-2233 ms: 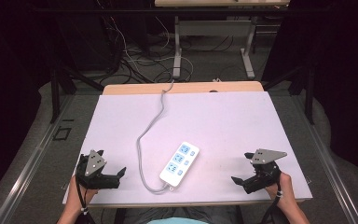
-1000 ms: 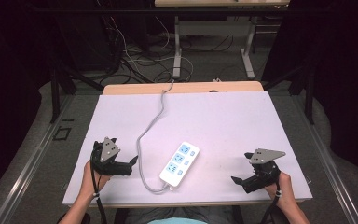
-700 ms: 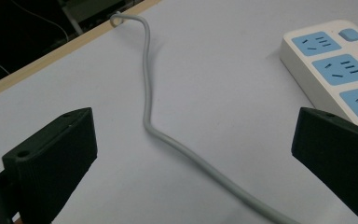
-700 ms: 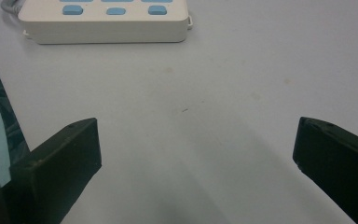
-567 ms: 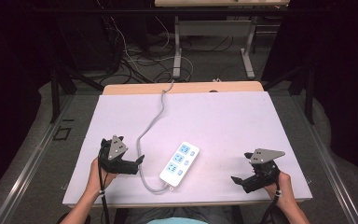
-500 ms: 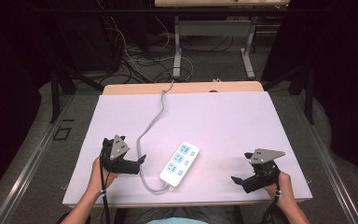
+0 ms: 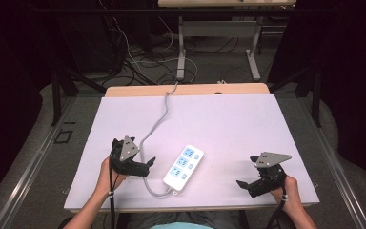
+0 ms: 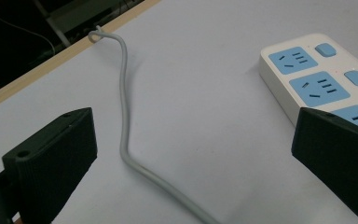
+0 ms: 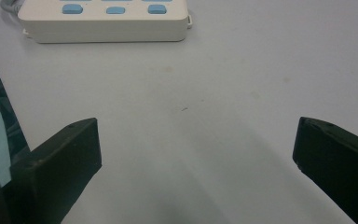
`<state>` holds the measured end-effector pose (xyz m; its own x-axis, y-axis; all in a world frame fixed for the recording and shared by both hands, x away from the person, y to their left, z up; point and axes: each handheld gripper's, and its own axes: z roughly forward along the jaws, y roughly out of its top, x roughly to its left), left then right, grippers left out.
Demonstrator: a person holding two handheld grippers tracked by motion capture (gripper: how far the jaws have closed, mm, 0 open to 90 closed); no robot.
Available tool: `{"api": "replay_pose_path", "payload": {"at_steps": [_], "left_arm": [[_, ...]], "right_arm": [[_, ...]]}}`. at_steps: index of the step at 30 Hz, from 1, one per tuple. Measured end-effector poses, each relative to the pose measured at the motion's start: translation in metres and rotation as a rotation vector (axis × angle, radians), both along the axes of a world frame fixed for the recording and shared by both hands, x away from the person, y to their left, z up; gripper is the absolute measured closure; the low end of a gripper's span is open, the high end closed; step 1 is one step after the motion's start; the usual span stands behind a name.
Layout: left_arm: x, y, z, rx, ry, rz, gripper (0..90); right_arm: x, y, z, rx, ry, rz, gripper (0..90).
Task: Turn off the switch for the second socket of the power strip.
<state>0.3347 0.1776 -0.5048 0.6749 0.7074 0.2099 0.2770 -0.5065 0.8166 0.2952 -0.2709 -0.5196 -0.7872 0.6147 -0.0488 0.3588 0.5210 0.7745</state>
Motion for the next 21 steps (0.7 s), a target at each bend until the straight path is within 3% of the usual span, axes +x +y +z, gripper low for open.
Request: {"api": "replay_pose_path", "payload": {"at_steps": [11, 21], "left_arm": [[0.005, -0.017, 0.001, 0.017, -0.006, -0.038, 0.0], [0.009, -0.033, -0.001, 0.022, 0.014, -0.070, 0.0]], "right_arm": [[0.000, 0.001, -0.001, -0.001, -0.008, -0.009, 0.4], [0.000, 0.001, -0.001, -0.005, -0.007, -0.007, 0.6]]}}
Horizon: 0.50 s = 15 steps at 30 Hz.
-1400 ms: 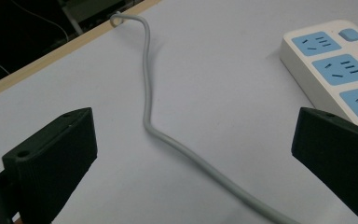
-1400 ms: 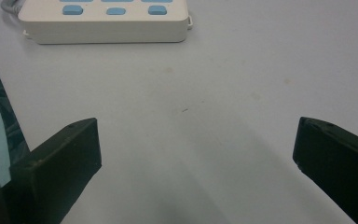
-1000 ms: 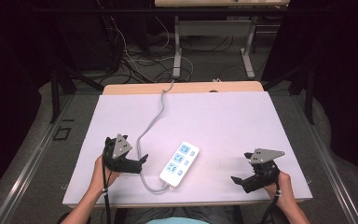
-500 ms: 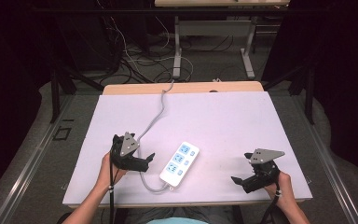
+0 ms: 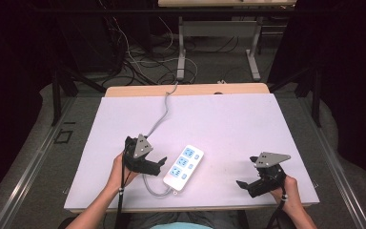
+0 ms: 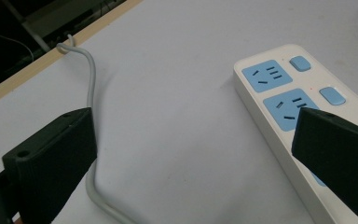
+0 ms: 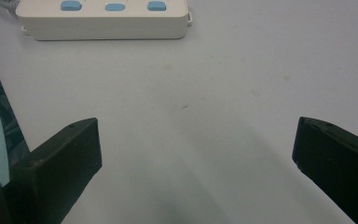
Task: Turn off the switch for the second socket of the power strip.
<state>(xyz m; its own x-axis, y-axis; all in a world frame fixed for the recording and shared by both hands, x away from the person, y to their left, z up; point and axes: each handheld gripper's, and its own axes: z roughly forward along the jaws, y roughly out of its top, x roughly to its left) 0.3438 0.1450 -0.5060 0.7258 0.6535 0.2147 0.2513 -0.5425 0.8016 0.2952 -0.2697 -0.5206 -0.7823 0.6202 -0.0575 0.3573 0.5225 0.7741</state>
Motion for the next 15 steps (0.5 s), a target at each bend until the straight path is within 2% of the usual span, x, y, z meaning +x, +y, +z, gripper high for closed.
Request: {"api": "replay_pose_path", "payload": {"at_steps": [3, 9, 10, 15], "left_arm": [[0.000, -0.003, 0.001, -0.009, -0.002, -0.003, 0.0], [0.003, -0.010, -0.001, -0.026, 0.031, -0.026, 0.0], [0.004, -0.012, -0.001, -0.011, 0.029, -0.032, 0.0], [0.004, -0.020, -0.003, 0.006, 0.047, -0.047, 0.0]], "right_arm": [[0.000, 0.000, 0.000, -0.003, 0.006, 0.000, 0.6], [0.001, 0.000, 0.000, -0.008, 0.009, 0.003, 0.6], [0.001, 0.000, 0.000, -0.006, 0.006, 0.002, 0.6], [0.000, 0.000, 0.000, -0.008, 0.006, 0.008, 0.6]]}}
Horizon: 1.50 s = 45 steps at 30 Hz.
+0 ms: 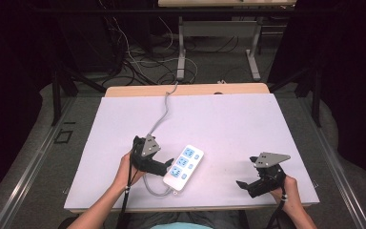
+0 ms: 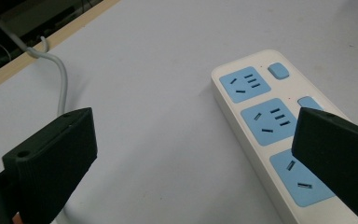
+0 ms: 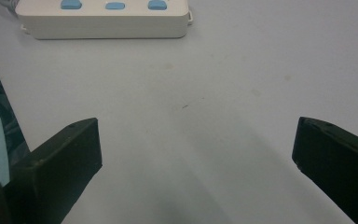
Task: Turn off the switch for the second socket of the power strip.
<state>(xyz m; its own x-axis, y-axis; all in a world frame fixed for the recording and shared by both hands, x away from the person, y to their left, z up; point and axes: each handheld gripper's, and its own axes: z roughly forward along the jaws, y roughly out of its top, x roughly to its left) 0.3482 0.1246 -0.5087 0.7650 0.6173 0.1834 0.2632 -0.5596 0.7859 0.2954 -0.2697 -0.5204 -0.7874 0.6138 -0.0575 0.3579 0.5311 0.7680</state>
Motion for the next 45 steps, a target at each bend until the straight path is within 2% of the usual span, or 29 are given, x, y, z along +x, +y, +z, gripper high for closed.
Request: {"api": "replay_pose_path", "payload": {"at_steps": [11, 19, 21, 23, 35, 36, 39, 44, 45], "left_arm": [[0.004, -0.011, -0.002, 0.011, 0.017, -0.015, 0.0], [0.006, -0.019, -0.002, 0.007, 0.045, -0.039, 0.0], [0.006, -0.023, -0.004, 0.003, 0.033, -0.041, 0.0], [0.005, -0.026, -0.004, 0.018, 0.056, -0.059, 0.0], [0.005, -0.040, -0.008, 0.032, 0.085, -0.108, 0.2], [0.004, -0.042, -0.008, 0.023, 0.083, -0.104, 0.2], [0.005, -0.044, -0.008, 0.036, 0.092, -0.115, 1.3], [0.006, -0.047, -0.010, 0.010, 0.100, -0.114, 5.9], [0.007, -0.047, -0.009, 0.024, 0.103, -0.121, 6.2]], "right_arm": [[0.000, 0.000, 0.000, 0.000, -0.002, -0.006, 0.7], [0.000, 0.000, 0.000, -0.001, 0.005, -0.004, 0.7], [0.000, 0.000, 0.000, 0.001, -0.002, -0.008, 0.7], [0.000, 0.000, 0.000, 0.000, 0.004, 0.000, 0.7], [-0.001, 0.000, 0.000, 0.002, 0.001, -0.008, 0.7], [0.000, 0.000, 0.000, 0.002, -0.002, -0.006, 0.7], [0.000, 0.000, 0.000, -0.001, 0.006, -0.003, 0.7], [0.000, 0.000, 0.000, 0.000, 0.006, -0.002, 0.7], [0.000, 0.000, 0.000, -0.001, 0.003, -0.002, 0.7]]}}
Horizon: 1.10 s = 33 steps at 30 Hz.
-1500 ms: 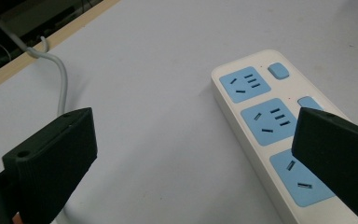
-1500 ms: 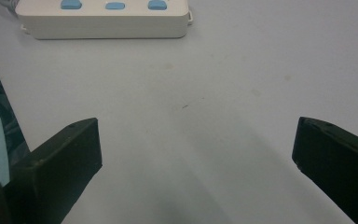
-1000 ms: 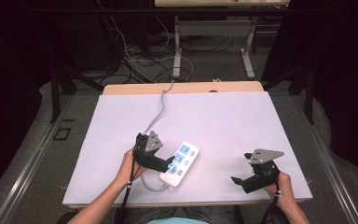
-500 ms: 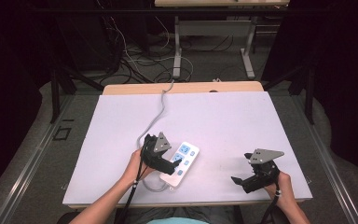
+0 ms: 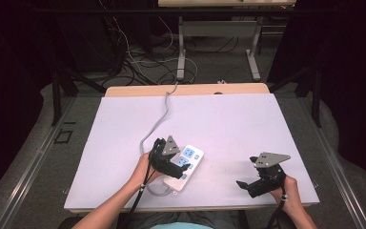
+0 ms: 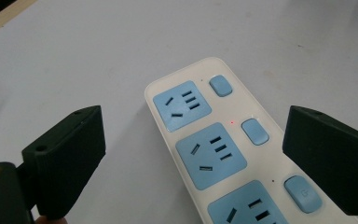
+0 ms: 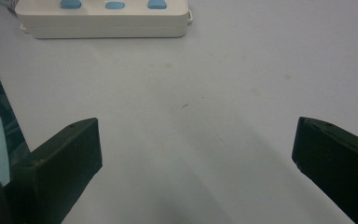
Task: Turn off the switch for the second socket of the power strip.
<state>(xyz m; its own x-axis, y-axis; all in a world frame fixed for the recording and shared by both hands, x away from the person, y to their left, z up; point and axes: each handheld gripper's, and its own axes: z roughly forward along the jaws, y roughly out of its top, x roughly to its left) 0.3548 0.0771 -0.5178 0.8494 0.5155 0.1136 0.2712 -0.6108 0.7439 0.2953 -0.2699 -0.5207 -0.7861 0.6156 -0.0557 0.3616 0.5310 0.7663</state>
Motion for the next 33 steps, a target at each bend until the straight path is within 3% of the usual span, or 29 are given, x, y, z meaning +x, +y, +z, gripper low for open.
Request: {"api": "replay_pose_path", "payload": {"at_steps": [6, 9, 12, 14, 17, 27, 33], "left_arm": [[0.000, -0.005, -0.001, 0.008, 0.004, -0.010, 13.3], [0.001, -0.007, -0.002, 0.005, 0.010, -0.006, 21.0], [0.001, -0.009, -0.003, -0.023, 0.004, 0.006, 37.6], [0.000, -0.009, -0.002, -0.029, 0.020, -0.014, 39.7], [-0.001, -0.008, -0.001, -0.053, 0.022, -0.053, 57.5], [-0.002, -0.012, -0.004, -0.033, 0.055, -0.122, 87.3], [-0.002, -0.014, -0.006, -0.039, 0.073, -0.139, 89.8]], "right_arm": [[0.000, 0.000, 0.000, -0.001, -0.001, 0.002, 0.7], [0.000, 0.000, 0.000, 0.001, -0.002, -0.004, 0.7], [0.000, 0.000, 0.000, -0.002, -0.002, 0.006, 0.7], [0.000, 0.000, 0.000, 0.002, -0.001, 0.002, 0.7], [0.000, 0.000, 0.000, 0.001, -0.003, -0.003, 0.7], [0.000, 0.000, 0.000, -0.001, -0.004, 0.003, 0.7], [0.000, 0.000, 0.000, 0.001, -0.004, 0.000, 0.7]]}}
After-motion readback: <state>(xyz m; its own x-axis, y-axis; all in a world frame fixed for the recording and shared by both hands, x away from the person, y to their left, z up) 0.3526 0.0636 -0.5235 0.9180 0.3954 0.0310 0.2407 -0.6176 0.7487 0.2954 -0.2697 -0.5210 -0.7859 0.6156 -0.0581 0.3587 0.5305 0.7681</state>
